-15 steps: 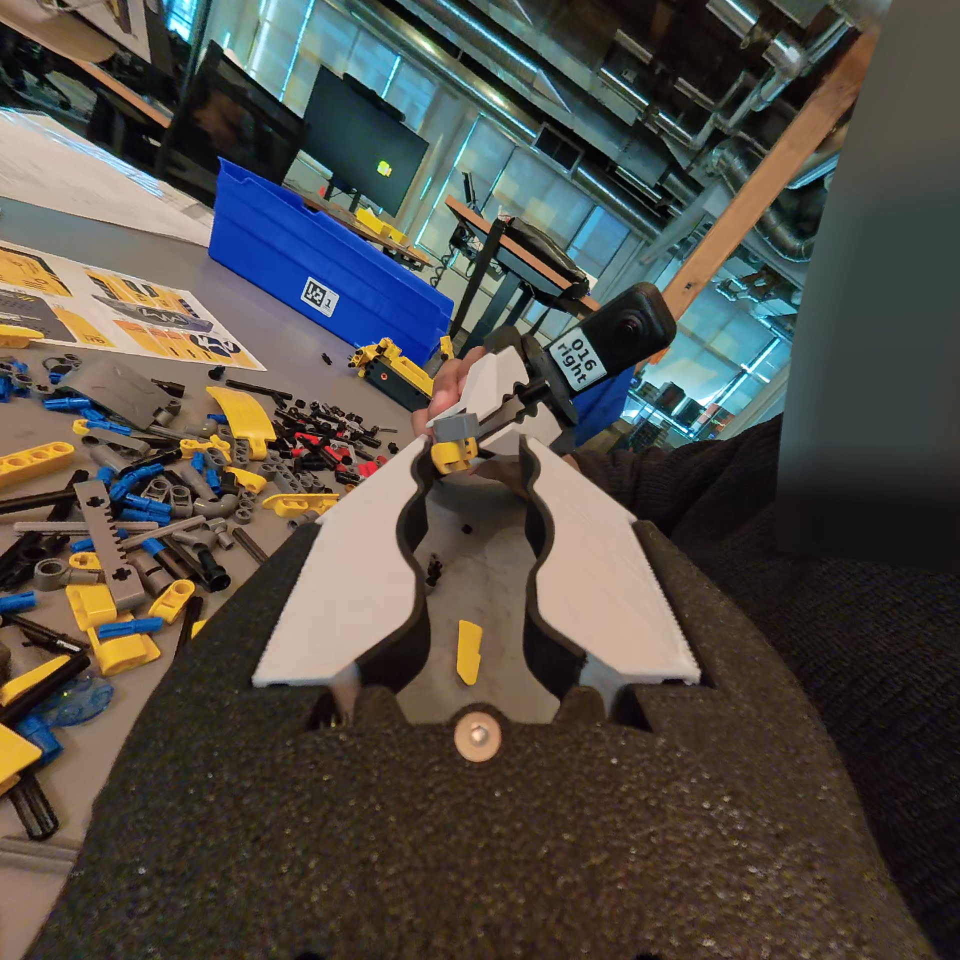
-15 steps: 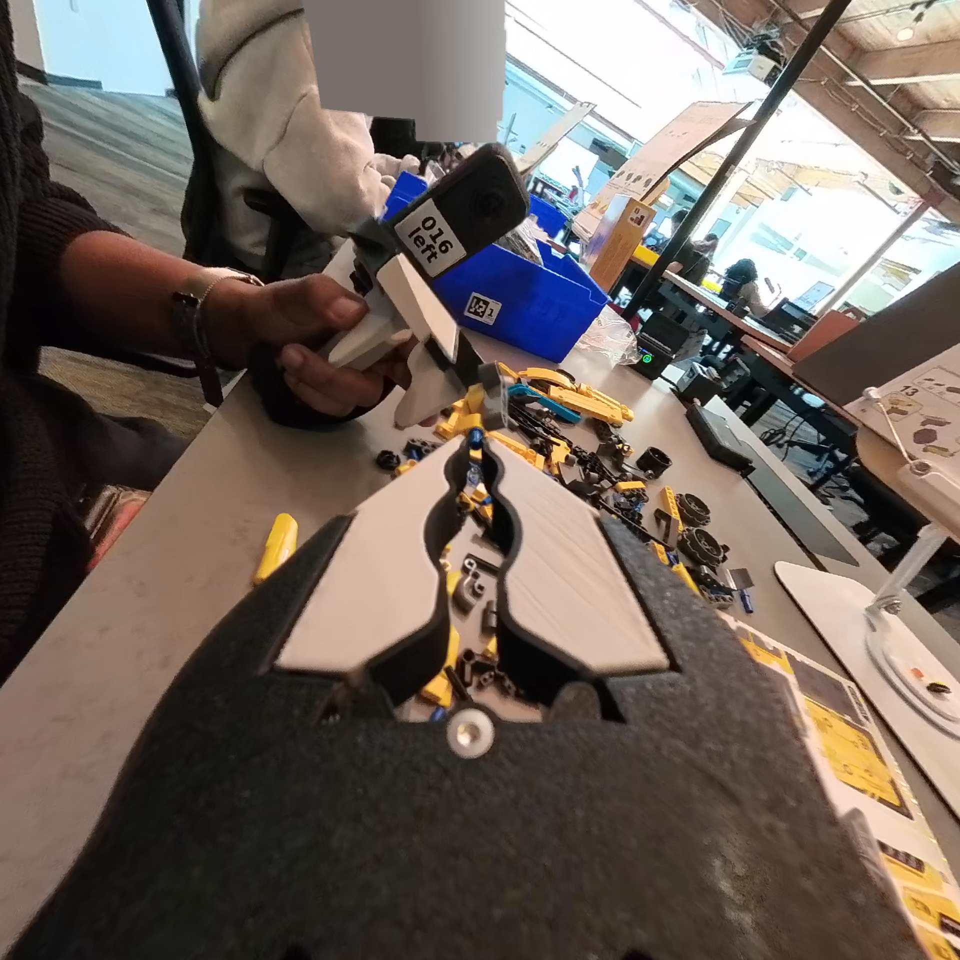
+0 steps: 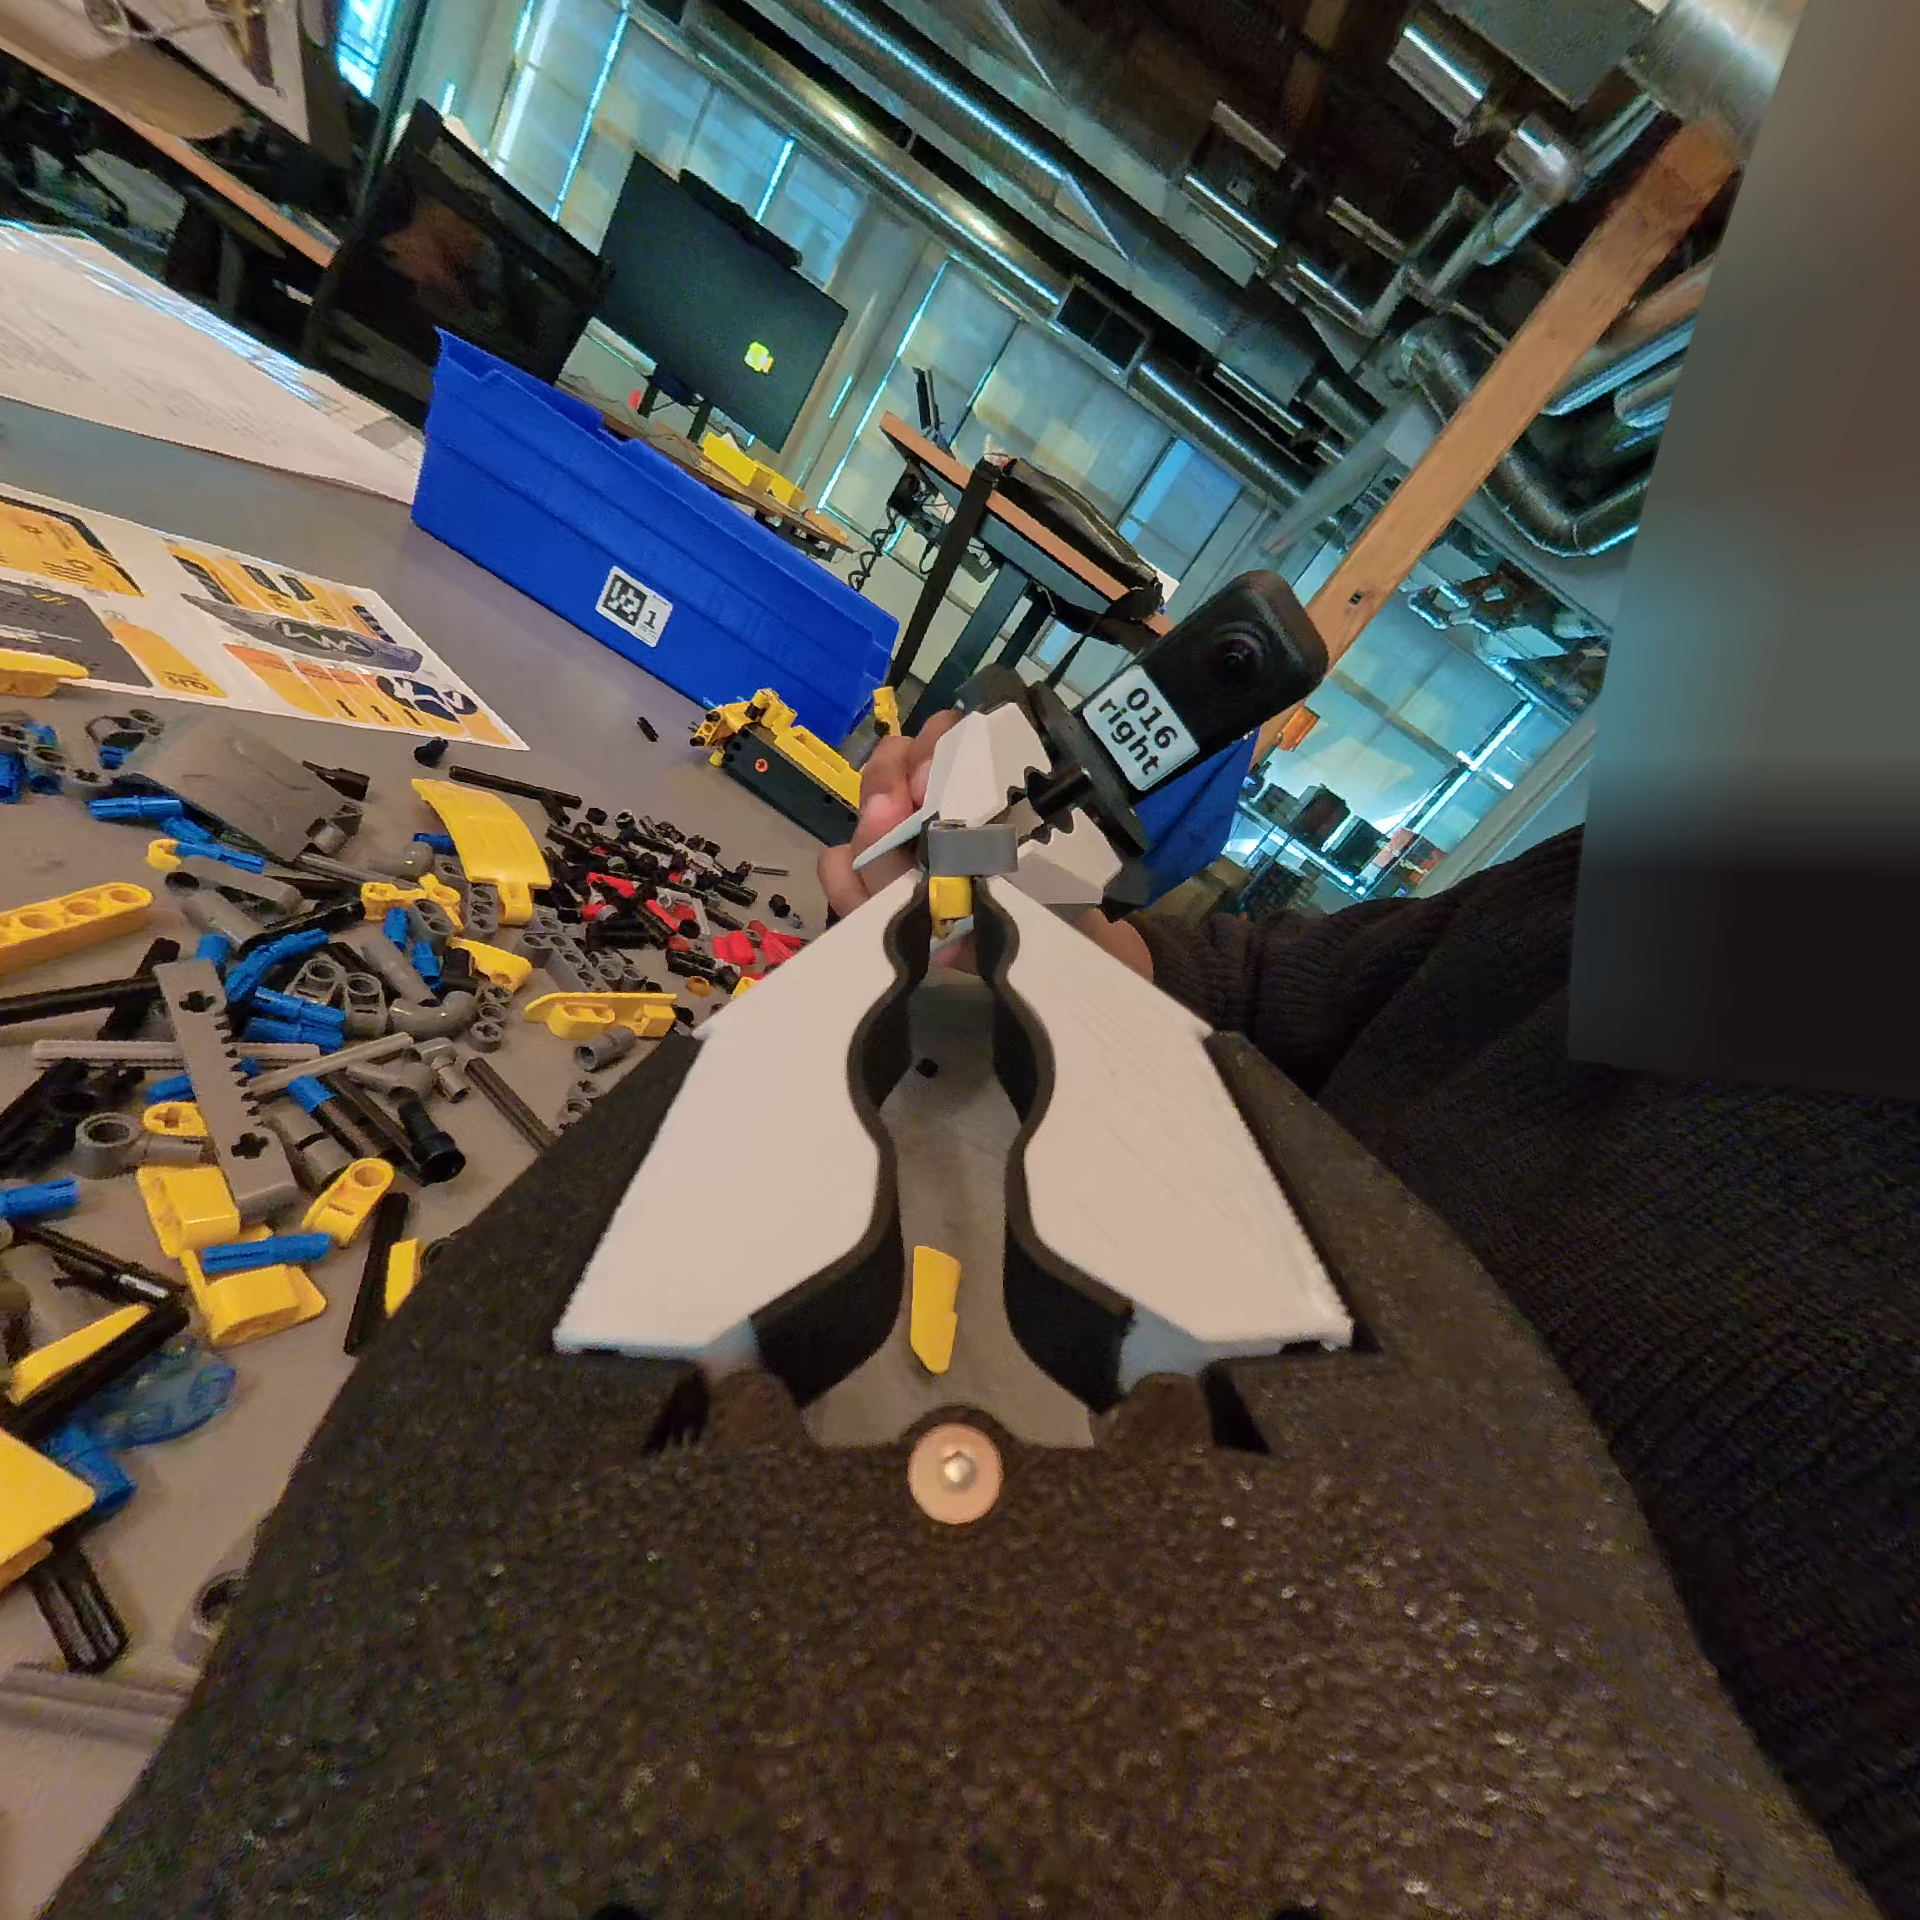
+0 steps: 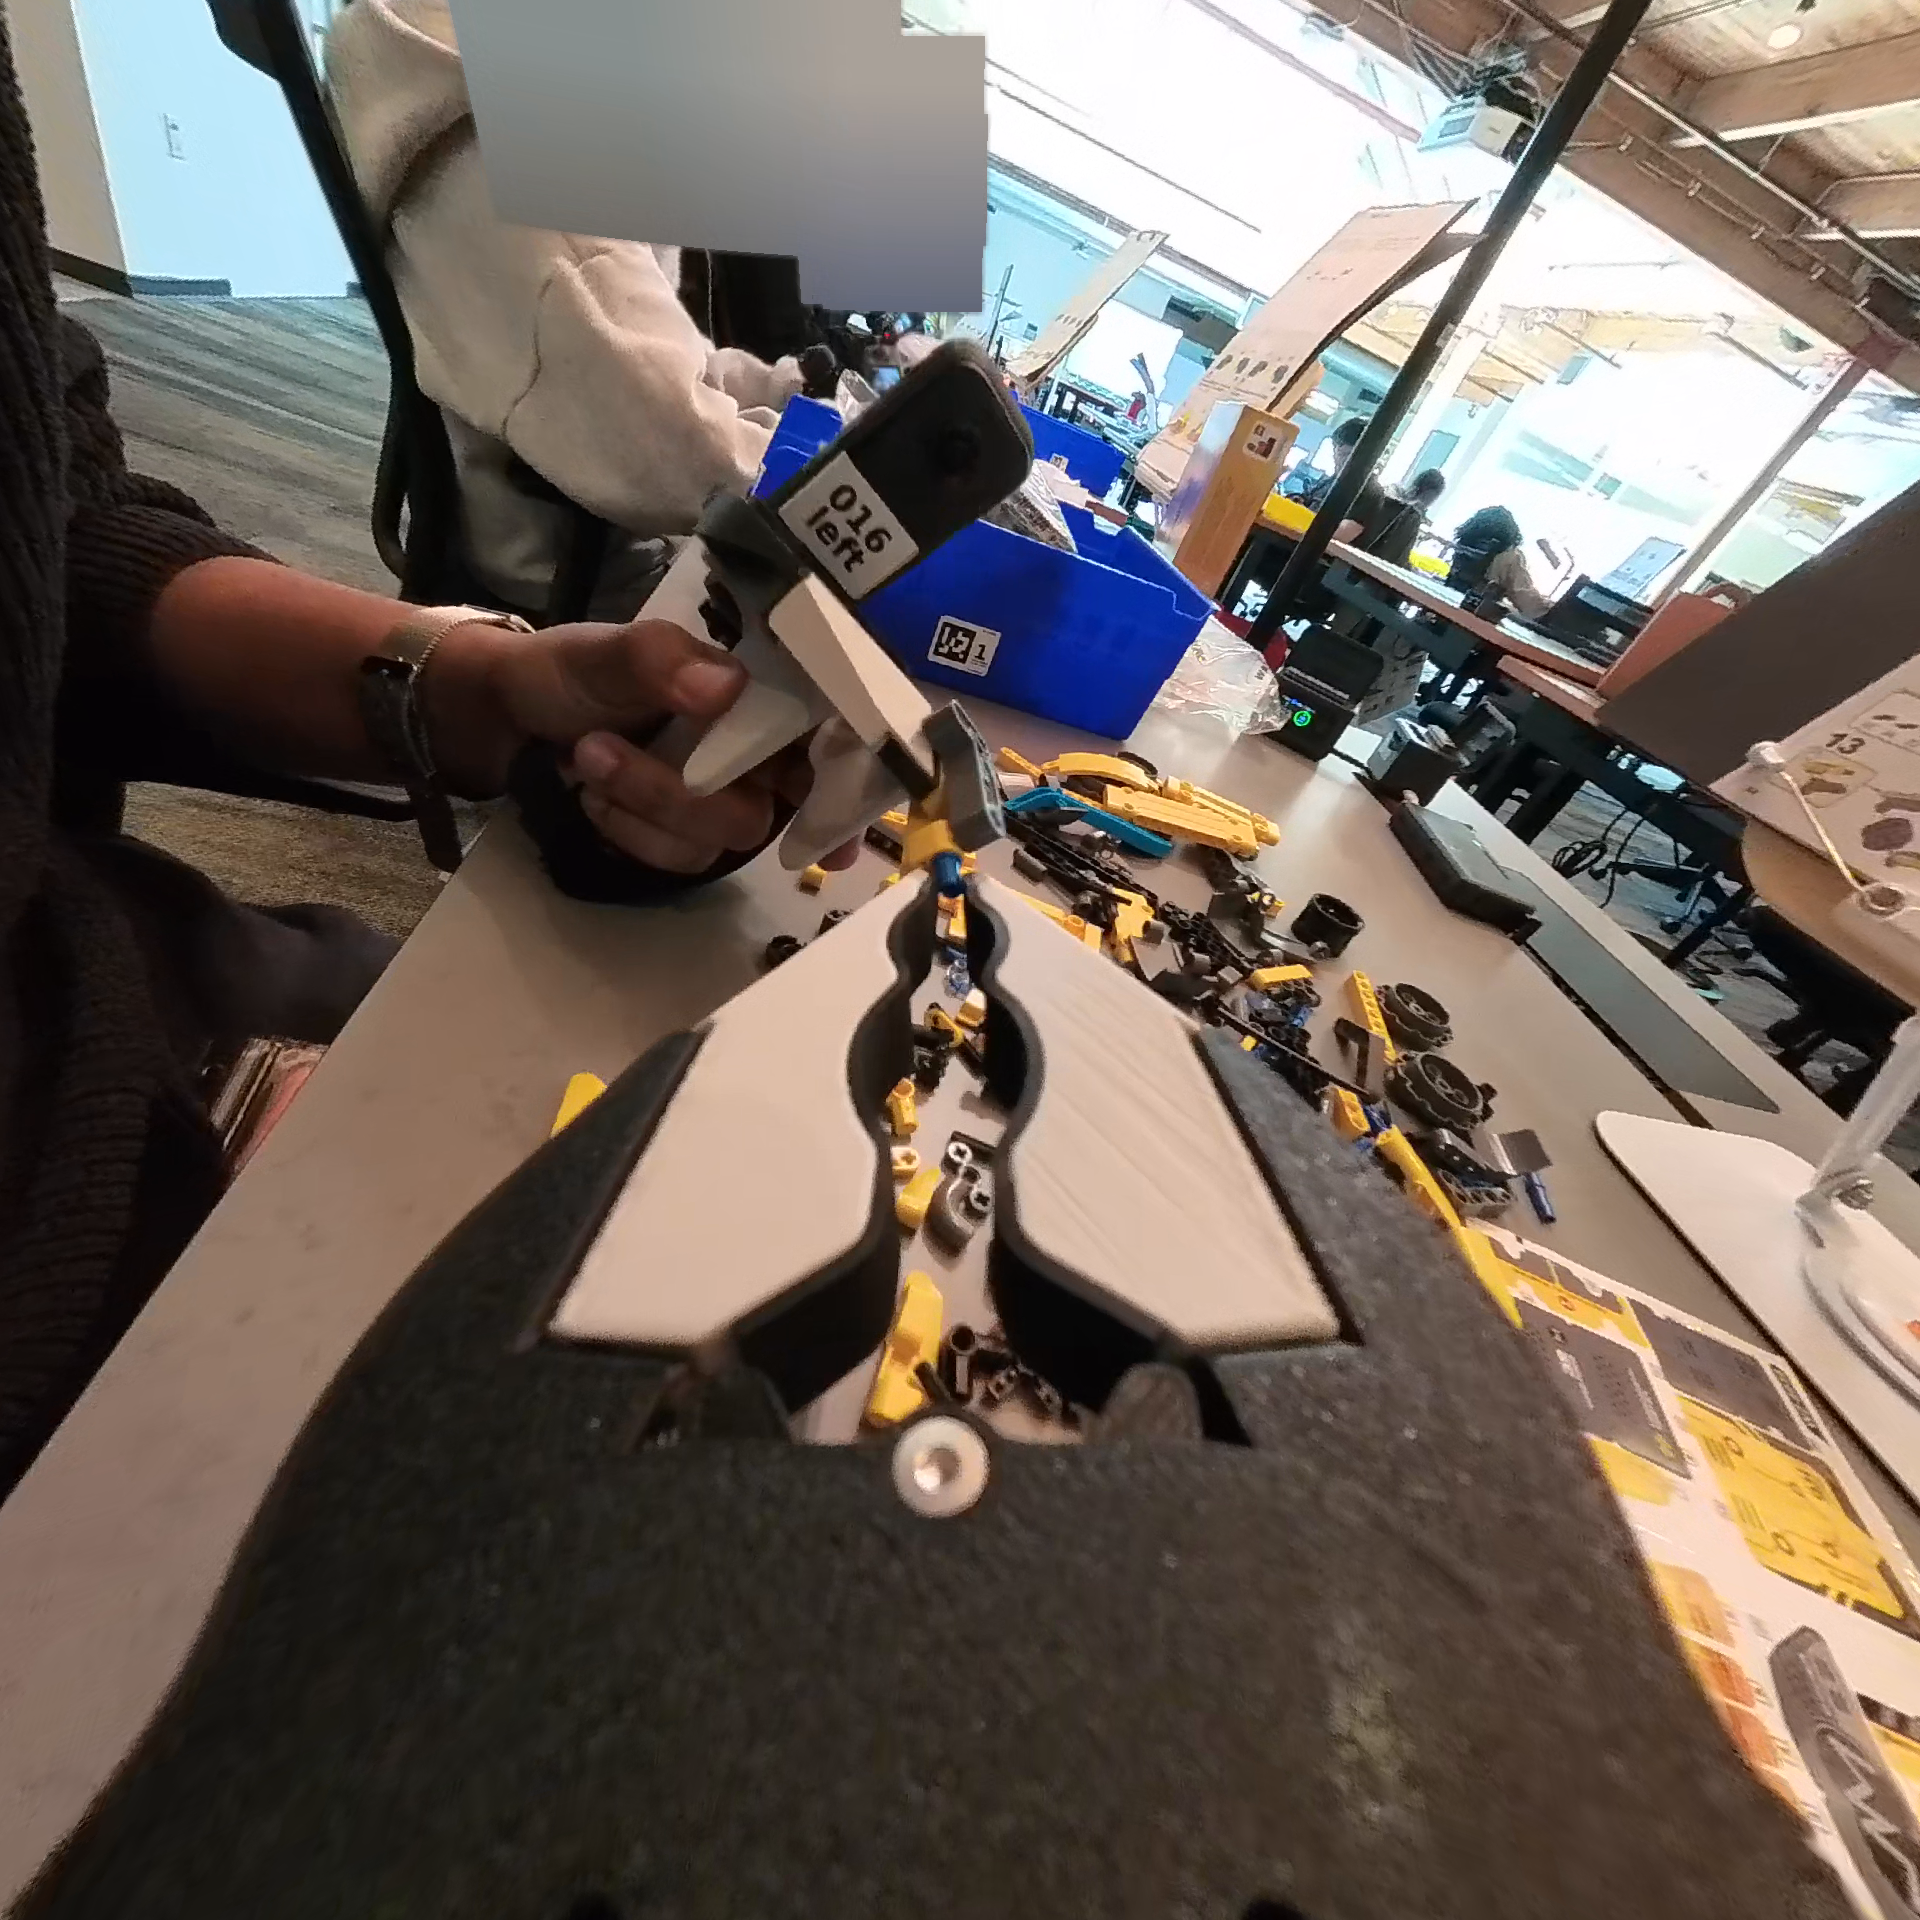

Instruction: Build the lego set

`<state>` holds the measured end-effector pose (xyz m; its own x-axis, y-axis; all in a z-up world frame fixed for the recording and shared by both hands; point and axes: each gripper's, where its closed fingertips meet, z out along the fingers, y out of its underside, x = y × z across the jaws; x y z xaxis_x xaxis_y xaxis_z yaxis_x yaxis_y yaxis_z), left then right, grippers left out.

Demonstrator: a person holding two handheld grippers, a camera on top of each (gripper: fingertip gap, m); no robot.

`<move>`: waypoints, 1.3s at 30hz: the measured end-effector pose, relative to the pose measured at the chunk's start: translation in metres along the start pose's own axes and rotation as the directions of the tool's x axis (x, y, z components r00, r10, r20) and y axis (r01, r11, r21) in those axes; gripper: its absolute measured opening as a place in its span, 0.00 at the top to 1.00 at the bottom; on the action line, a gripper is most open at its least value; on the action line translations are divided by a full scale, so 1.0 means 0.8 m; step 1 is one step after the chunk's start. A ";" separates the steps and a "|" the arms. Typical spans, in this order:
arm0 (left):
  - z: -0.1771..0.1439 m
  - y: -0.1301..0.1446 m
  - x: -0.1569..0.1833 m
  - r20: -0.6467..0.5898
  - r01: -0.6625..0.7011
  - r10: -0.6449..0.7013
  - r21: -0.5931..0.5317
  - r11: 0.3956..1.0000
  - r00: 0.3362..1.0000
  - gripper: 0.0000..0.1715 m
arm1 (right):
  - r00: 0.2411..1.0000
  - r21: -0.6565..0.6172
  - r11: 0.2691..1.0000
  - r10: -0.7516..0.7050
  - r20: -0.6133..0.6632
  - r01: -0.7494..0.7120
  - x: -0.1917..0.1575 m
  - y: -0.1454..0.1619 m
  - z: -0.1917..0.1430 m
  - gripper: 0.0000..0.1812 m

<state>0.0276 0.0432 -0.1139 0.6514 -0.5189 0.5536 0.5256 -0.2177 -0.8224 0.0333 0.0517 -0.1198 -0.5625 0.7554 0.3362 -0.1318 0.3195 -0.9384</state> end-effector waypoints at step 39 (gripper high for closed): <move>0.006 0.010 0.014 -0.048 -0.034 0.032 -0.046 0.998 0.998 0.96 | 0.647 -0.119 0.719 0.675 0.353 -0.685 -0.035 -0.001 0.010 0.85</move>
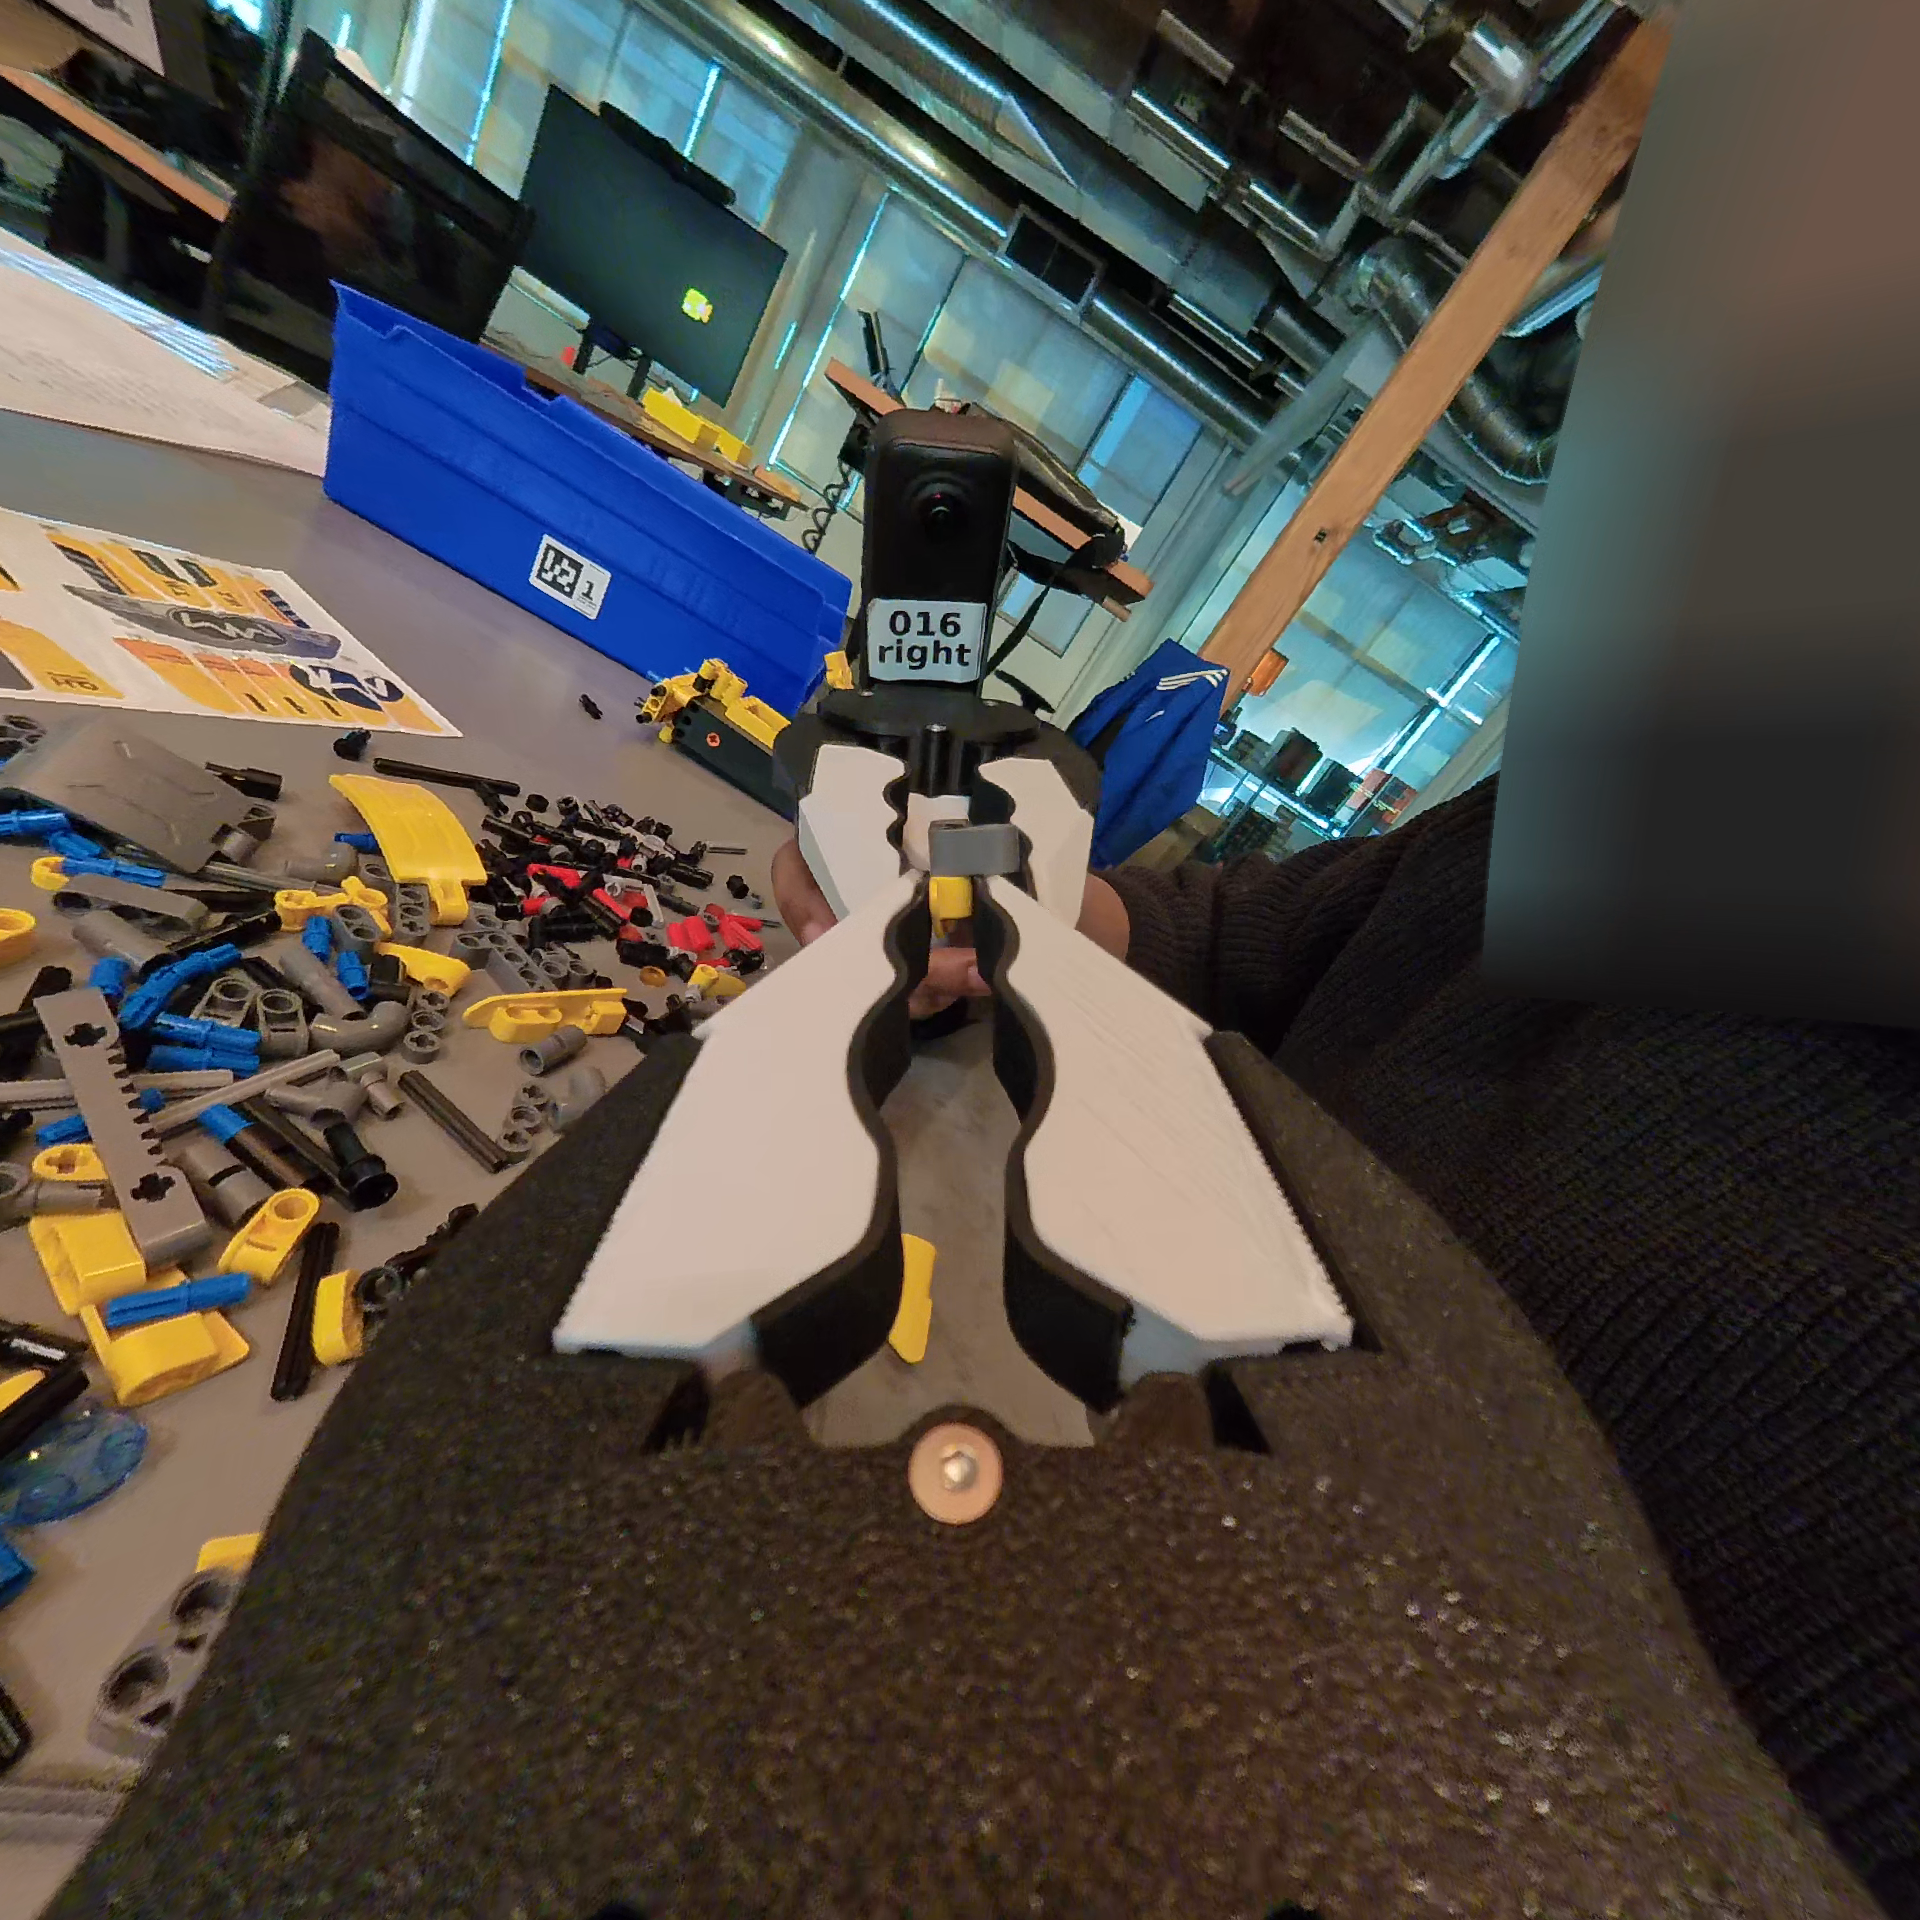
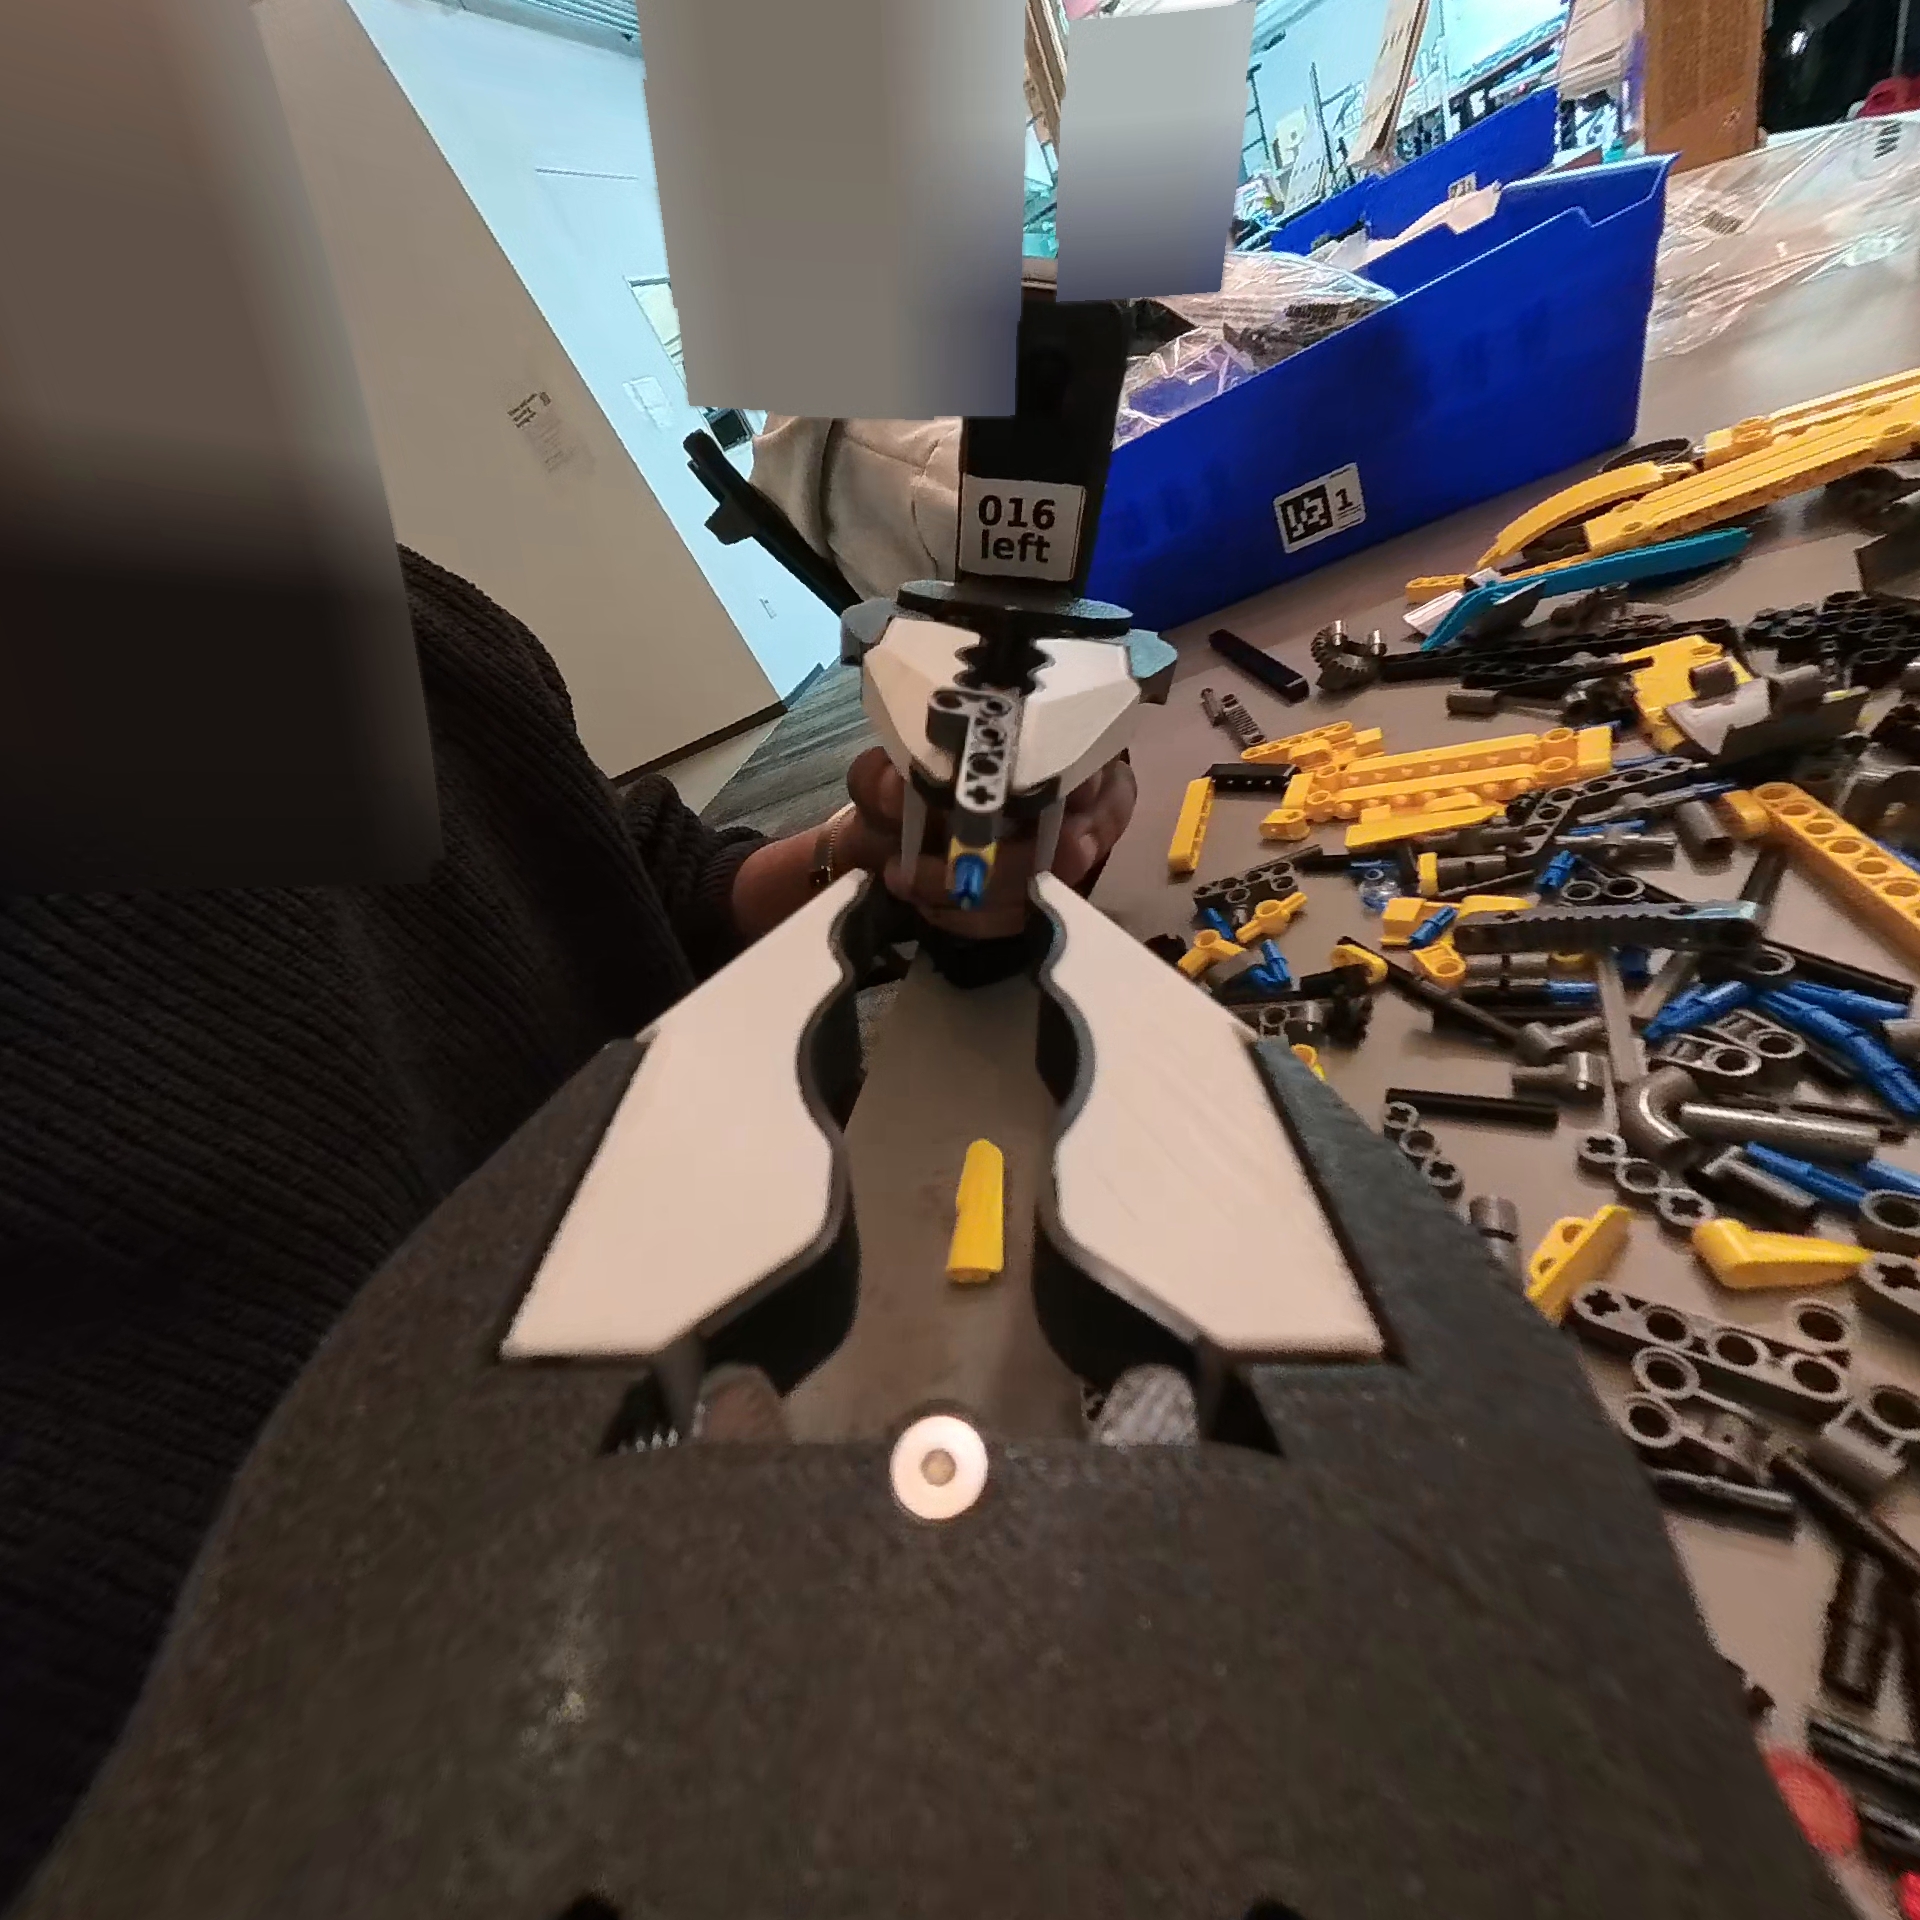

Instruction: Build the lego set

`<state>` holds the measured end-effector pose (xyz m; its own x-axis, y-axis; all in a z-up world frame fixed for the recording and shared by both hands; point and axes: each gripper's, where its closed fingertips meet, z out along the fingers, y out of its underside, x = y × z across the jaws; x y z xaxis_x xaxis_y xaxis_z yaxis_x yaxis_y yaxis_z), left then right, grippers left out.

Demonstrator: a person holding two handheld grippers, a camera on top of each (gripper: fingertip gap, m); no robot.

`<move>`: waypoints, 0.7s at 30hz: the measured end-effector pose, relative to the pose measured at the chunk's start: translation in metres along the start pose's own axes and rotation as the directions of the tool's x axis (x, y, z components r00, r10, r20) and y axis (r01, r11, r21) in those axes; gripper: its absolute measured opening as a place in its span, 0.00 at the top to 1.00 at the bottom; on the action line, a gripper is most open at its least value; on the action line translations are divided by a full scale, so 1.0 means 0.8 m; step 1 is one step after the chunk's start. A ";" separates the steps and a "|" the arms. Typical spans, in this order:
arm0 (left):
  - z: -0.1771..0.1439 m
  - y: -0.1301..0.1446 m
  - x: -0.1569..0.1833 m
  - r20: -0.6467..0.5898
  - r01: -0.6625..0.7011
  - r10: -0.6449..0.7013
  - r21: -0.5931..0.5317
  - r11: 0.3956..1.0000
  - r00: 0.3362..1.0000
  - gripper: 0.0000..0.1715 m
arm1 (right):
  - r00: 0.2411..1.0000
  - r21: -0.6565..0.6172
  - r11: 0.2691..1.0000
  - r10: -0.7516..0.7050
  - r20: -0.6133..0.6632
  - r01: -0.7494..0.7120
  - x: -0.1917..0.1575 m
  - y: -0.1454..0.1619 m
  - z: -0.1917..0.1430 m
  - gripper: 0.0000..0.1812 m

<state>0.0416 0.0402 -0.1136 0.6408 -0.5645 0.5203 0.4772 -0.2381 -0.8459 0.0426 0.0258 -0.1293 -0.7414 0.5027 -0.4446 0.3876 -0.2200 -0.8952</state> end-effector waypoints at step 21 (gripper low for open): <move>0.005 0.006 0.008 -0.008 -0.046 0.045 -0.029 0.999 0.999 0.96 | 1.000 -0.013 1.000 -0.010 0.014 0.010 -0.004 0.003 0.001 0.96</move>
